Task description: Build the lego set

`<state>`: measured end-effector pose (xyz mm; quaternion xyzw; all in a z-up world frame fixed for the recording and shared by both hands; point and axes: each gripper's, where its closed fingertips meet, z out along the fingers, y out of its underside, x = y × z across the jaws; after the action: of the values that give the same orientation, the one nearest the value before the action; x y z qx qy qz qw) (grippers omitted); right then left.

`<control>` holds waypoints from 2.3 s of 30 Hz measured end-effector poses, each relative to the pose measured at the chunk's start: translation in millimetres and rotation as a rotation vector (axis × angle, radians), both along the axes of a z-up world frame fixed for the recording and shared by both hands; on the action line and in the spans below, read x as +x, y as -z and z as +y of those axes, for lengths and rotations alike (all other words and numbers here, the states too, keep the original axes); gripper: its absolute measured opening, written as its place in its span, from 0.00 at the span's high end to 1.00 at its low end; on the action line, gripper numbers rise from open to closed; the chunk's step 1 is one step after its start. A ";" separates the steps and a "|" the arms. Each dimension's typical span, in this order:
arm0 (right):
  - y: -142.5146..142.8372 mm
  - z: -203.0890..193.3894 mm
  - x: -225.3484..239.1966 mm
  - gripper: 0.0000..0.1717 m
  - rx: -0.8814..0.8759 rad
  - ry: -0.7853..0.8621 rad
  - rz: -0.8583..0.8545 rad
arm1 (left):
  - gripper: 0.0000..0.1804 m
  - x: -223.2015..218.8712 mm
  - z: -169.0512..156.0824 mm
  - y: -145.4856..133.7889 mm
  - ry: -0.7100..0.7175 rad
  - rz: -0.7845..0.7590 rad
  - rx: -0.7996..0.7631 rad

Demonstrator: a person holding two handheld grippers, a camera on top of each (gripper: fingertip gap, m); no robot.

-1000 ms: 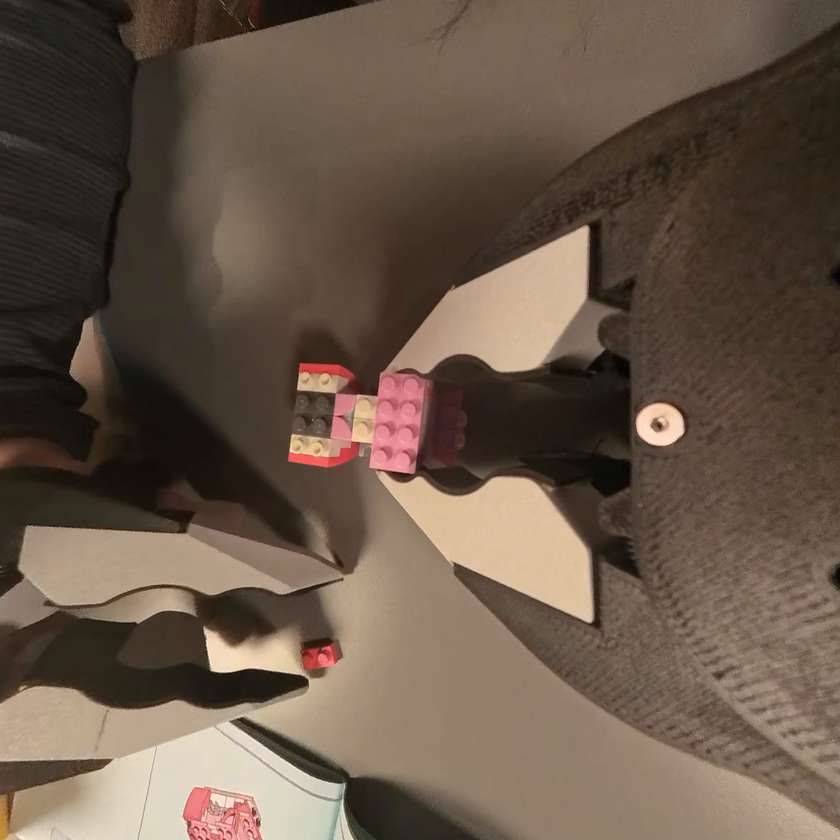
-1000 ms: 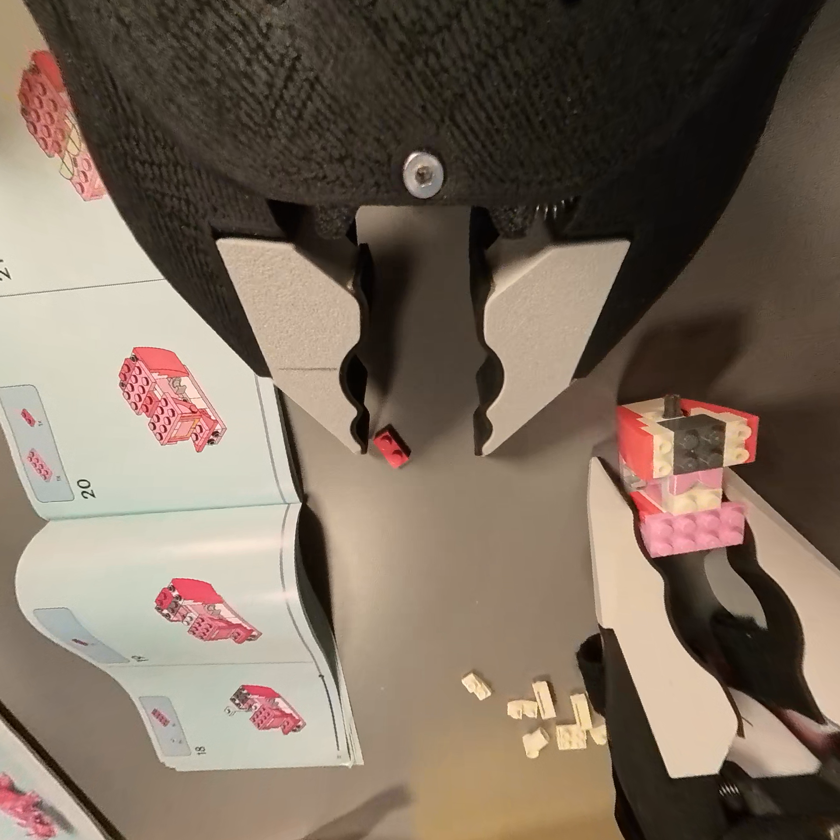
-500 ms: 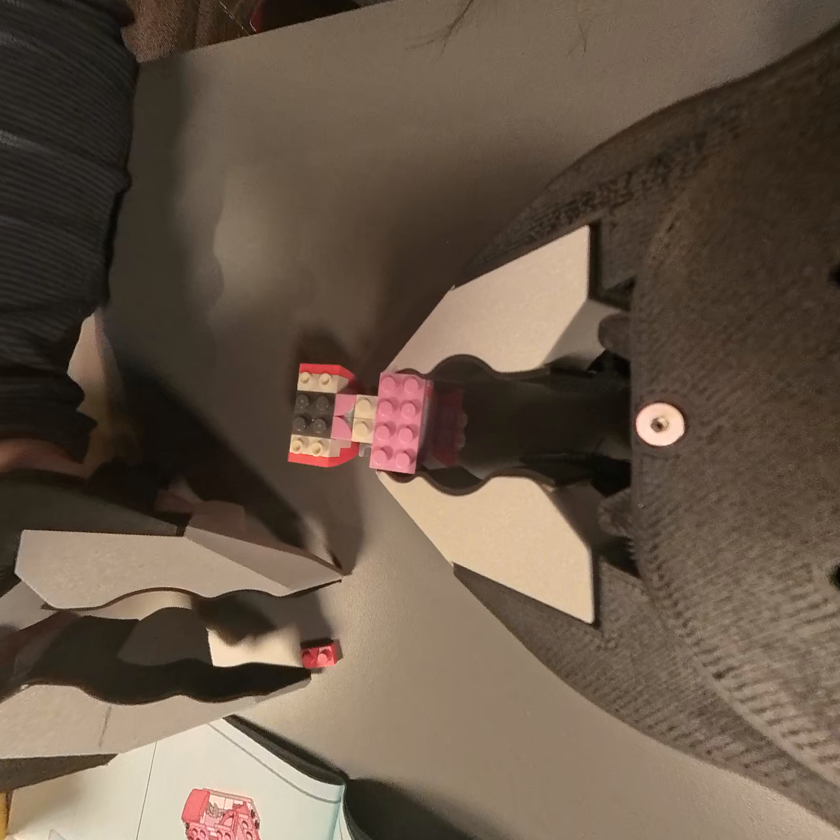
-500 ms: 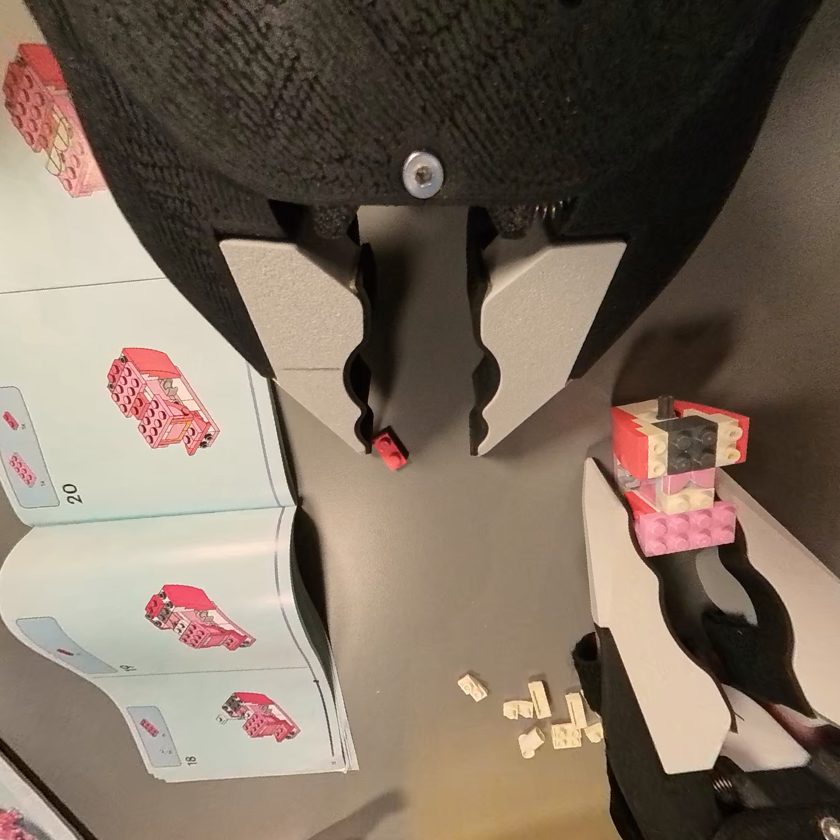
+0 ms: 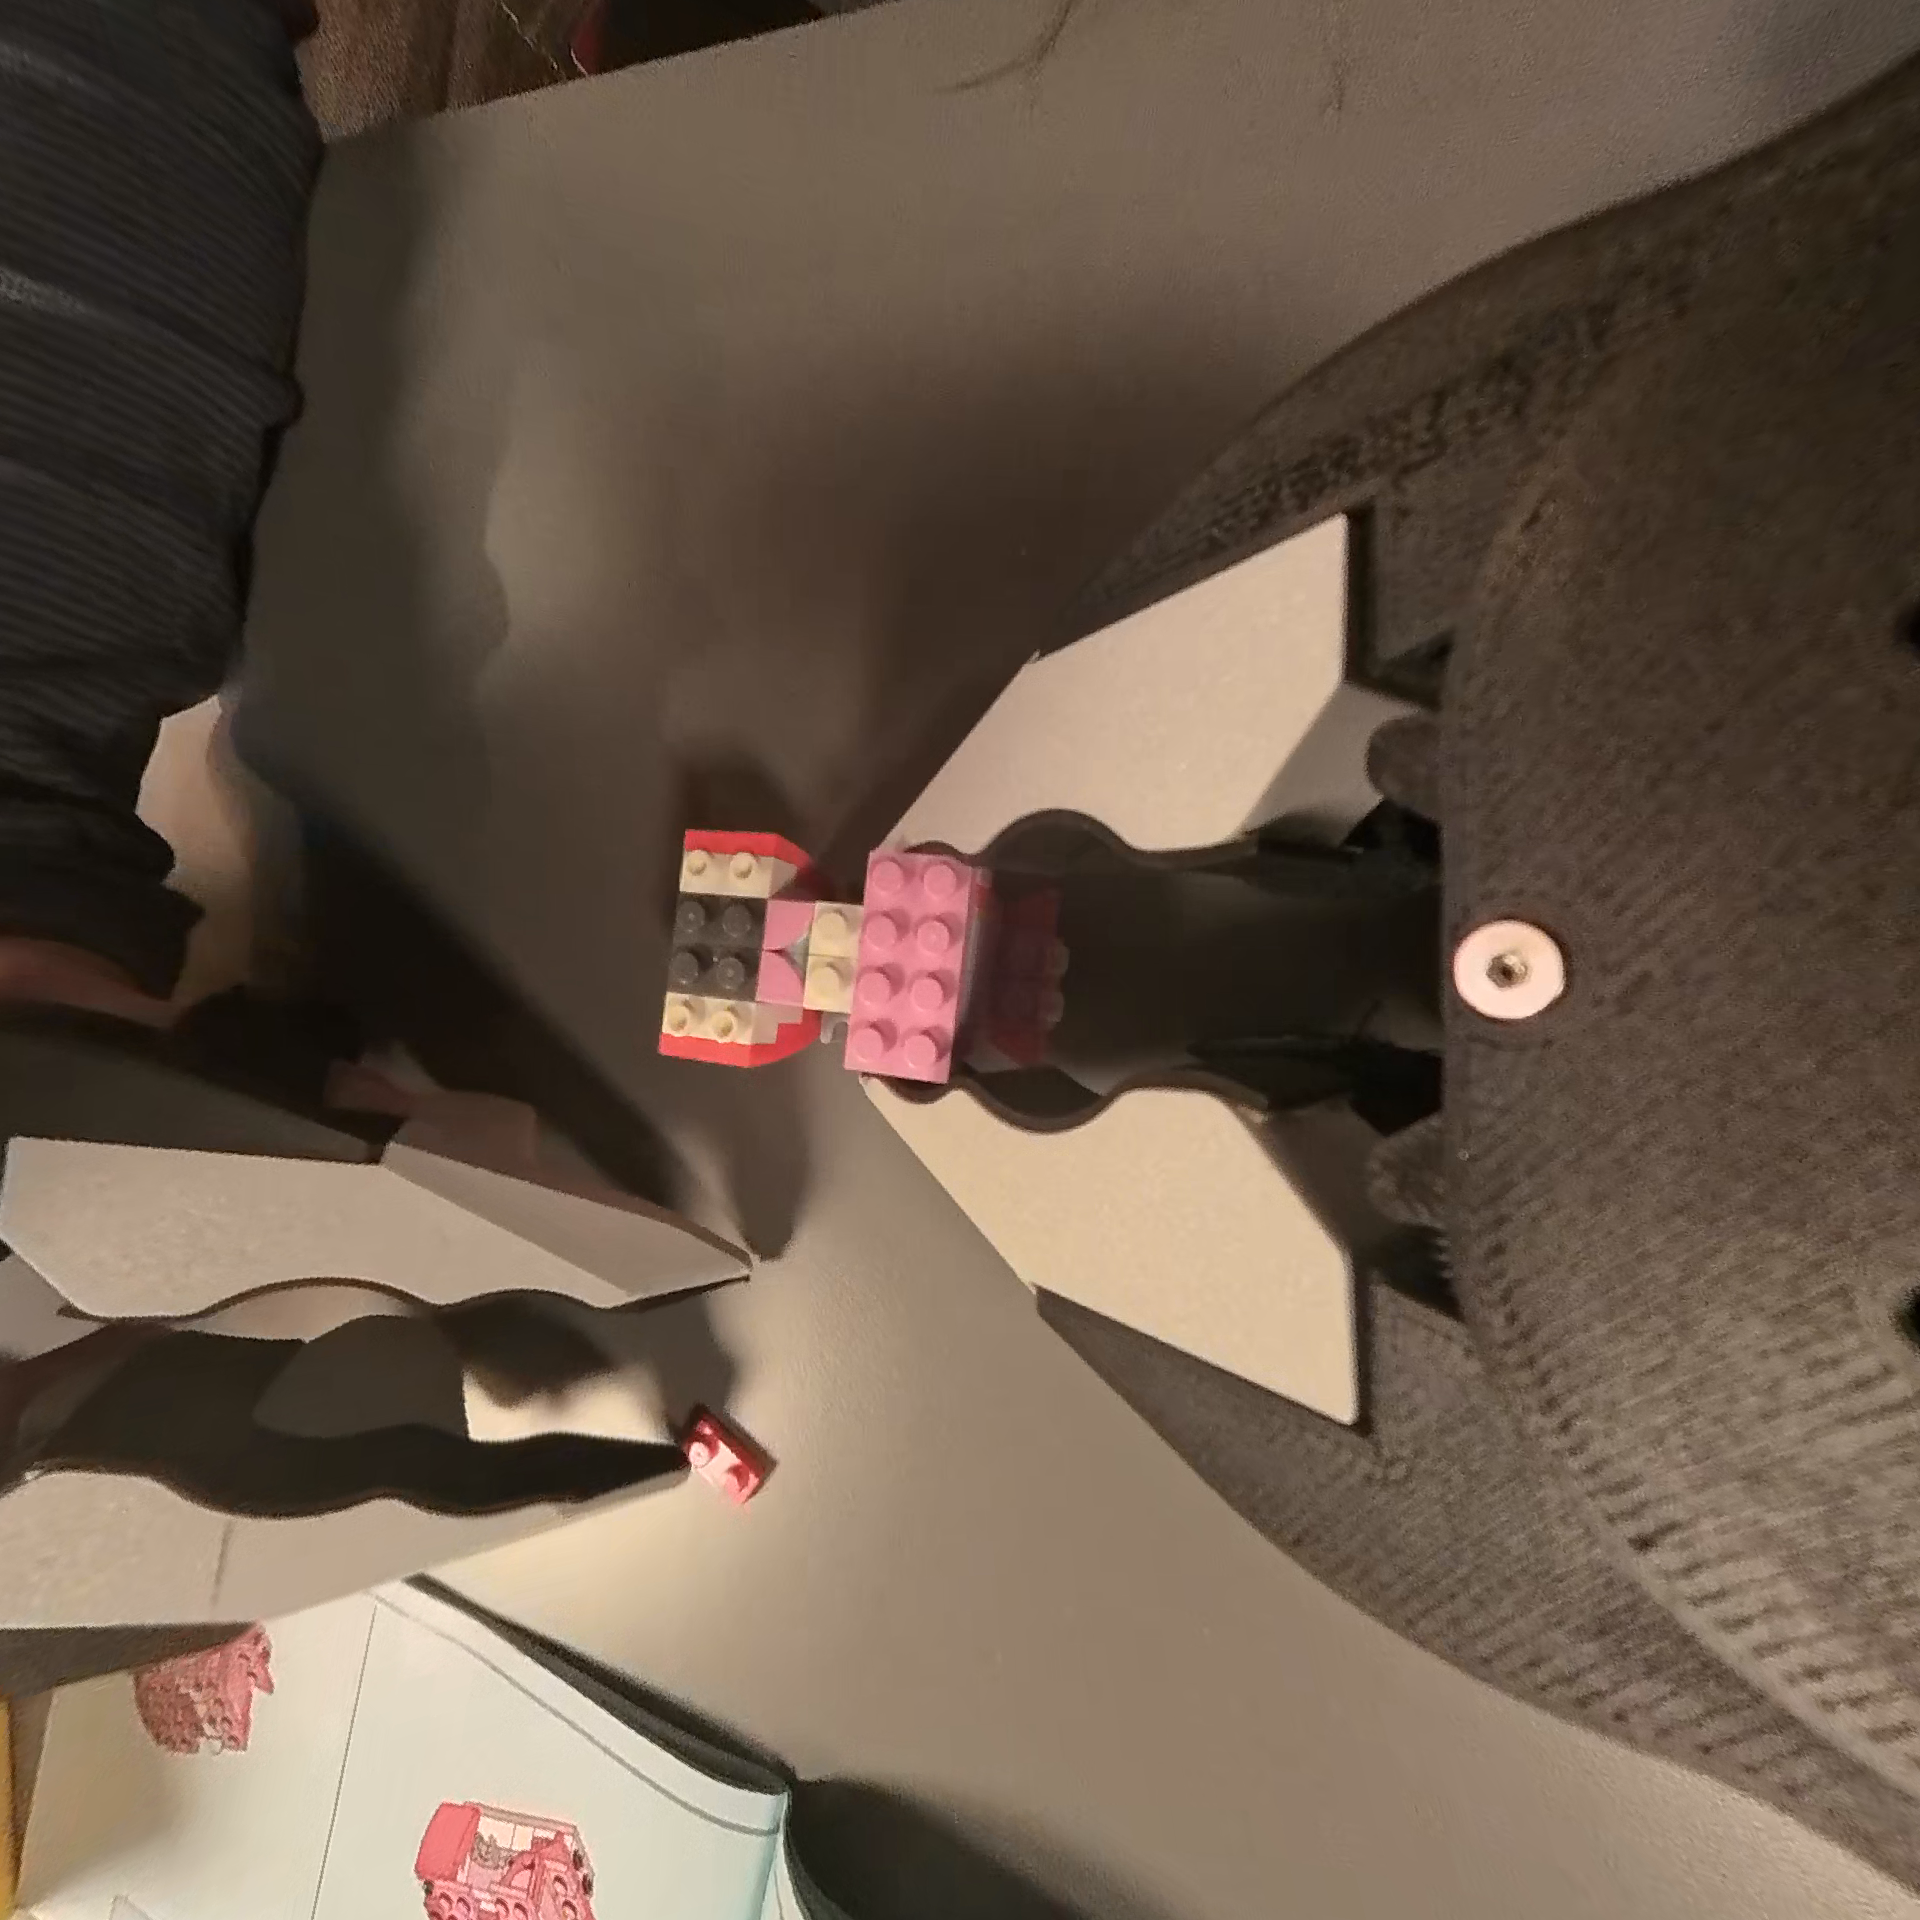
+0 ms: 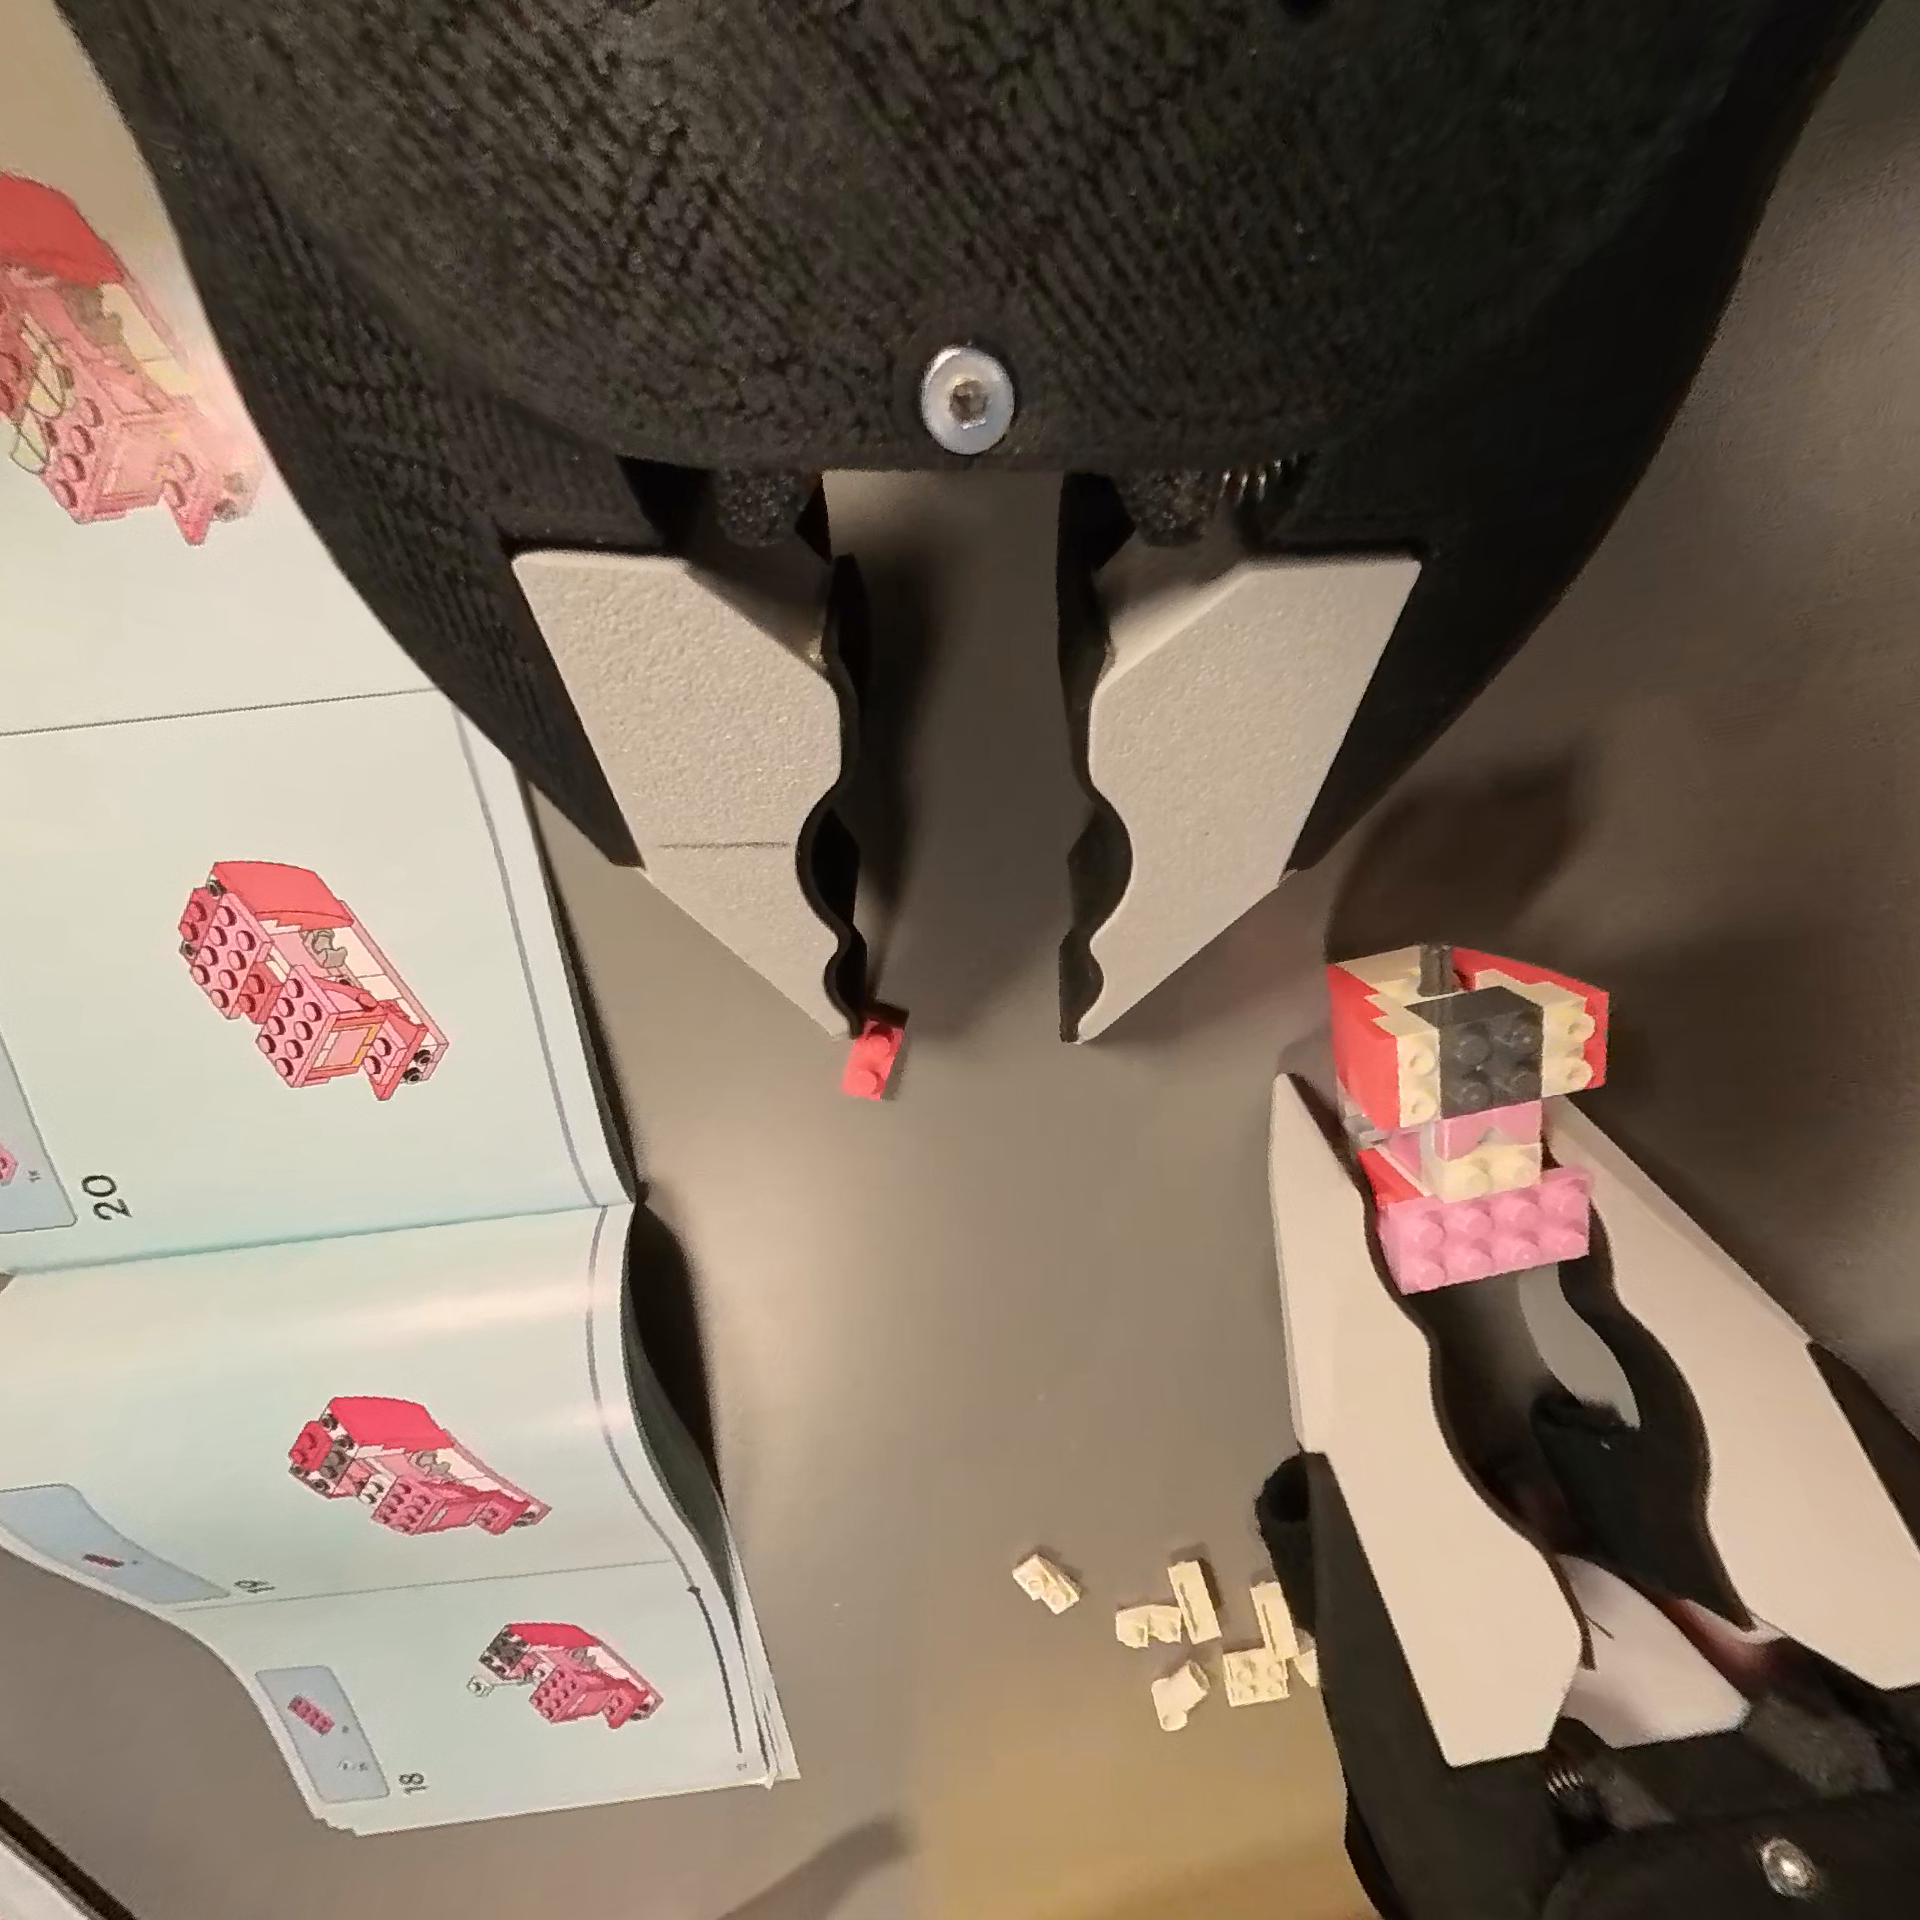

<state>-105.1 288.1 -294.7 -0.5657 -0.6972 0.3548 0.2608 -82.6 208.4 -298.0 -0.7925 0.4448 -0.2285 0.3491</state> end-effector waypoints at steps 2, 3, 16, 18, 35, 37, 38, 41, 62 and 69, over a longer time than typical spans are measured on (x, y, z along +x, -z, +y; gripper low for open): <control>-0.2 -2.1 1.2 0.80 -0.012 -0.006 -0.001 | 0.81 0.0 0.1 0.0 0.000 -0.001 -0.001; -0.3 -3.1 1.8 0.80 -0.018 -0.009 -0.001 | 0.81 -0.1 0.1 0.0 0.000 -0.001 -0.001; -14.1 -11.5 4.9 0.85 -0.018 -0.054 0.094 | 0.82 0.0 0.3 -0.1 0.000 -0.002 -0.002; -29.1 -2.8 5.0 0.86 -0.012 0.003 0.195 | 0.82 0.0 0.2 -0.2 0.000 -0.006 -0.007; -91.4 39.3 20.9 0.86 -0.172 0.209 0.629 | 0.82 0.1 0.1 -0.1 0.000 -0.004 -0.004; -91.9 40.1 21.3 0.86 -0.181 0.212 0.633 | 0.82 0.1 0.1 -0.1 0.000 -0.003 -0.003; -92.3 40.6 21.6 0.86 -0.185 0.213 0.636 | 0.82 0.1 0.1 -0.1 0.000 -0.003 -0.003; -92.5 41.3 21.8 0.86 -0.194 0.215 0.637 | 0.82 0.1 0.0 -0.1 0.000 -0.003 -0.003; -15.6 14.4 1.2 0.80 0.004 -0.095 0.106 | 0.82 0.0 -0.1 0.0 0.000 -0.004 -0.004; -1.9 5.8 -10.9 0.81 0.133 -0.221 0.050 | 0.82 -0.1 -0.1 -0.2 0.001 -0.006 -0.007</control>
<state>-116.0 293.9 -292.9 -0.4580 -0.7705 0.3482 0.2743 -82.7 208.3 -297.8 -0.7927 0.4433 -0.2326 0.3478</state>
